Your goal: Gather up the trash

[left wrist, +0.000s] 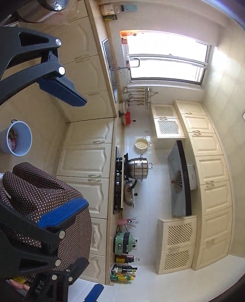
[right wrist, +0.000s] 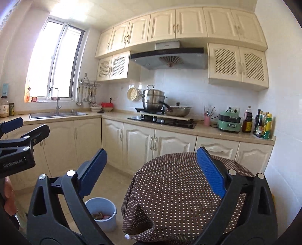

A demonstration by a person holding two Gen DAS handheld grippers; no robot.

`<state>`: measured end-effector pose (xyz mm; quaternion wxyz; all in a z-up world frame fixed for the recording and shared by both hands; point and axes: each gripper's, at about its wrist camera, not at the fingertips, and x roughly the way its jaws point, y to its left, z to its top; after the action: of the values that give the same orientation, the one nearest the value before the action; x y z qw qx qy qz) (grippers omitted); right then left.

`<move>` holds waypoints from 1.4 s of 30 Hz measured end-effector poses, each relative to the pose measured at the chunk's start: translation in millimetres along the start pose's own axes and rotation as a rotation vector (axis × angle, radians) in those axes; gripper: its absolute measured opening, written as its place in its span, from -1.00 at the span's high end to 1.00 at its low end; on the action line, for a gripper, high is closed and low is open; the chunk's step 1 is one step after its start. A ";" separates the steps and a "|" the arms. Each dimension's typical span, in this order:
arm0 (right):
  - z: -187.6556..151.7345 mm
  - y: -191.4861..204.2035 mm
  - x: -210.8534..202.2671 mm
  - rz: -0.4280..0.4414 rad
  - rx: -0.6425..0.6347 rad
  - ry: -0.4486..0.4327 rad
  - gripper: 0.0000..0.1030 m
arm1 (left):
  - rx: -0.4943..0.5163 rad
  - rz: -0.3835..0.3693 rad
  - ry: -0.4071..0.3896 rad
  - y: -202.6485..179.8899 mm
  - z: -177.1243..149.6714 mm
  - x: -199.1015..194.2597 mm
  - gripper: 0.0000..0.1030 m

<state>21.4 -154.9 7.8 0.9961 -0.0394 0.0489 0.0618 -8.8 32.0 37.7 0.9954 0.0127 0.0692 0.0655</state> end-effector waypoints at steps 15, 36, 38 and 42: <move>7.2 -20.2 -31.4 -0.025 0.019 -0.052 -0.84 | 0.006 -0.018 -0.026 -17.1 5.4 -26.4 -0.87; 6.7 -20.6 -30.0 -0.008 0.018 -0.031 -0.85 | -0.008 -0.017 0.009 -8.9 2.6 -19.9 -0.87; 6.6 -20.7 -29.8 -0.008 0.017 -0.031 -0.85 | -0.007 -0.016 0.008 -9.5 2.3 -20.1 -0.87; 6.8 -20.2 -30.3 -0.007 0.018 -0.030 -0.85 | -0.007 -0.018 0.009 -10.7 1.7 -20.8 -0.87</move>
<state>-5.3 -177.9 19.1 0.9973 -0.0299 0.0344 0.0584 -27.7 18.6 41.8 0.9956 0.0083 0.0737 0.0570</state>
